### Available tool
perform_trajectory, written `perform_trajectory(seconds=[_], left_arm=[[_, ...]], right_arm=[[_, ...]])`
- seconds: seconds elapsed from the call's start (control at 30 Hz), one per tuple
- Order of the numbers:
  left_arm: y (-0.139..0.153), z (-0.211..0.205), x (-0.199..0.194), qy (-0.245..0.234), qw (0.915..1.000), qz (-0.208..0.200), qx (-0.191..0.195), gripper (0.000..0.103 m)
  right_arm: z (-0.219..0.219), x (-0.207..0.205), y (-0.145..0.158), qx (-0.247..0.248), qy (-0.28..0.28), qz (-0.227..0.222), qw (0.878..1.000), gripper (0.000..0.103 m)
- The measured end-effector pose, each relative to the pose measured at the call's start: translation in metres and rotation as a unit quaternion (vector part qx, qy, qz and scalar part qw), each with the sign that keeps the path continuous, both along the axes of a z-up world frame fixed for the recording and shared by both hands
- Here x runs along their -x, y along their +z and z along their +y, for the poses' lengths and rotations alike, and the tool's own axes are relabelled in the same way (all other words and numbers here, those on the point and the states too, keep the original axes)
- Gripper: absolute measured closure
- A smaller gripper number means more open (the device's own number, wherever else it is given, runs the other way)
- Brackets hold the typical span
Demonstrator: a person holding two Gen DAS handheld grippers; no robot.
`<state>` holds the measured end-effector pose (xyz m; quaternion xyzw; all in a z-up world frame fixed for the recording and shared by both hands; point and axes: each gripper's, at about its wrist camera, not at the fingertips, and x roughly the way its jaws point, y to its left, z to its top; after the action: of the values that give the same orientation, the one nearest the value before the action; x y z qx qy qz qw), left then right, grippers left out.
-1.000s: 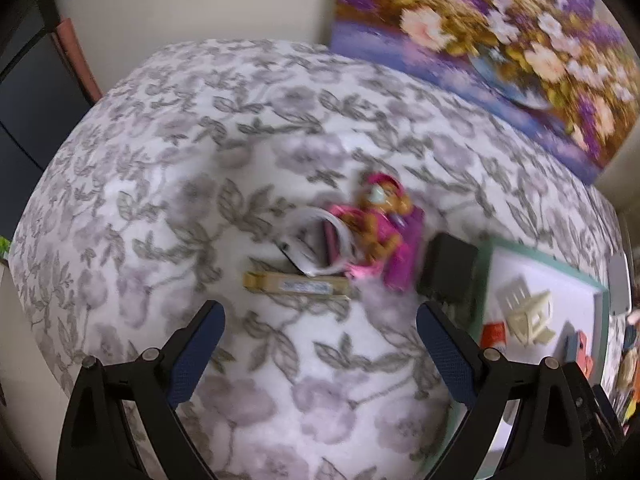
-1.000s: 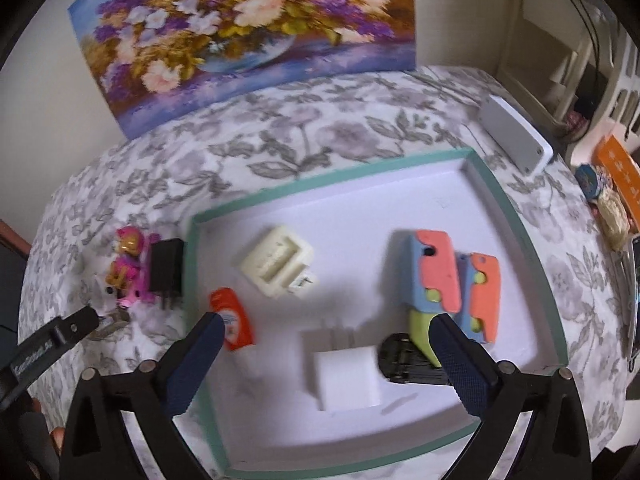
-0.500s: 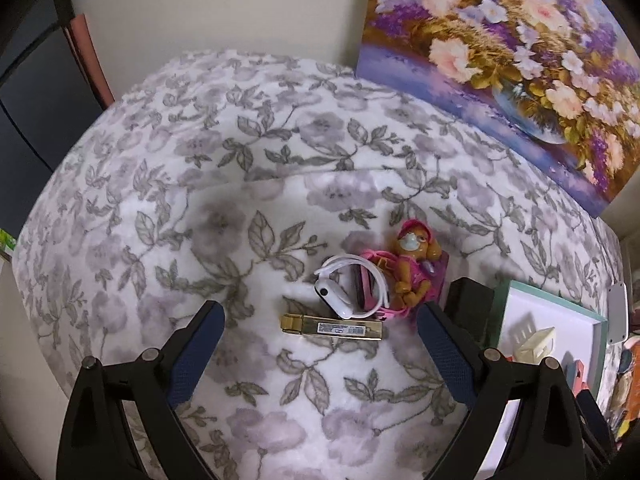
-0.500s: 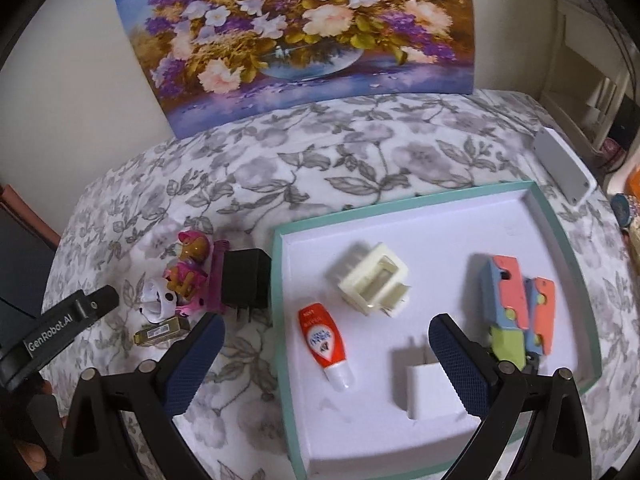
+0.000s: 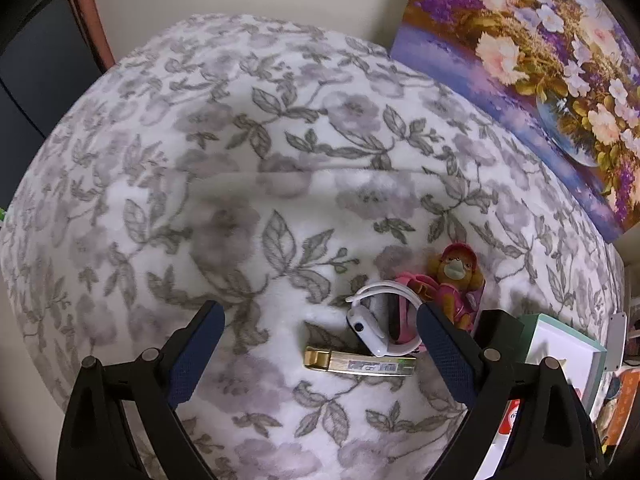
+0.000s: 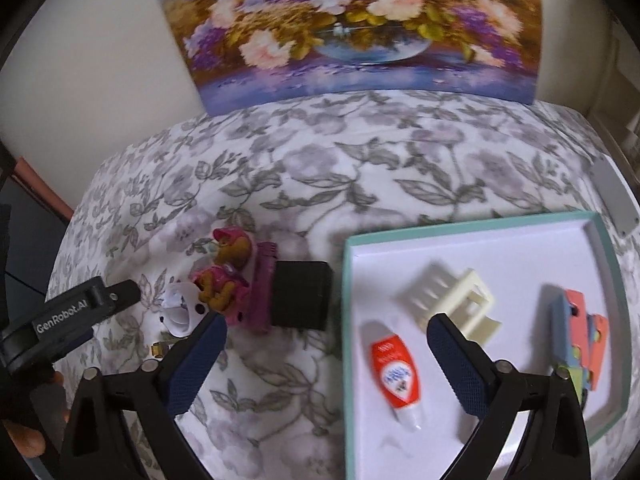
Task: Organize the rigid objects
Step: 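Move both tools back toward the object pile, then grasp the black charger with the right tool while the left tool grasps the white-pink watch band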
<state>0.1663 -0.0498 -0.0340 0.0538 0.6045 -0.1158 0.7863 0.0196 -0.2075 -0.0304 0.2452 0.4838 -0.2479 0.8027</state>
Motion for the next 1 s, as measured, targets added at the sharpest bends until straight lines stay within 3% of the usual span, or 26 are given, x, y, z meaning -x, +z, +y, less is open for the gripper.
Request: perform_trajectory(seconds=[0.17, 0.3, 0.47, 0.57, 0.77, 0.9, 1.0], left_arm=[[-0.012, -0.006, -0.002, -0.006, 0.9999, 0.01, -0.004, 0.006], [-0.02, -0.01, -0.004, -0.009, 0.9994, 0.031, 0.015, 0.006], [-0.019, -0.02, -0.002, -0.022, 0.9985, 0.037, 0.035, 0.006], [-0.024, -0.029, 0.001, -0.034, 0.9983, 0.037, 0.029, 0.006], [-0.037, -0.032, 0.003, -0.032, 0.9973, 0.054, 0.039, 0.025], [-0.039, -0.026, 0.002, -0.017, 0.9954, 0.066, 0.068, 0.038], [-0.039, -0.025, 0.003, -0.015, 0.9948, 0.068, 0.075, 0.04]], right_arm=[[0.007, -0.02, -0.011, 0.004, 0.023, 0.01, 1.0, 0.022], [0.007, -0.03, -0.022, 0.002, 0.03, 0.019, 0.999, 0.033], [0.008, -0.038, -0.029, 0.02, 0.034, 0.03, 0.999, 0.037], [0.009, -0.041, -0.028, 0.022, 0.042, 0.029, 0.998, 0.046], [0.007, -0.044, -0.04, 0.009, 0.043, 0.039, 0.998, 0.046], [0.01, -0.046, -0.044, 0.017, 0.046, 0.043, 0.998, 0.05], [0.012, -0.047, -0.046, 0.029, 0.047, 0.049, 0.997, 0.058]])
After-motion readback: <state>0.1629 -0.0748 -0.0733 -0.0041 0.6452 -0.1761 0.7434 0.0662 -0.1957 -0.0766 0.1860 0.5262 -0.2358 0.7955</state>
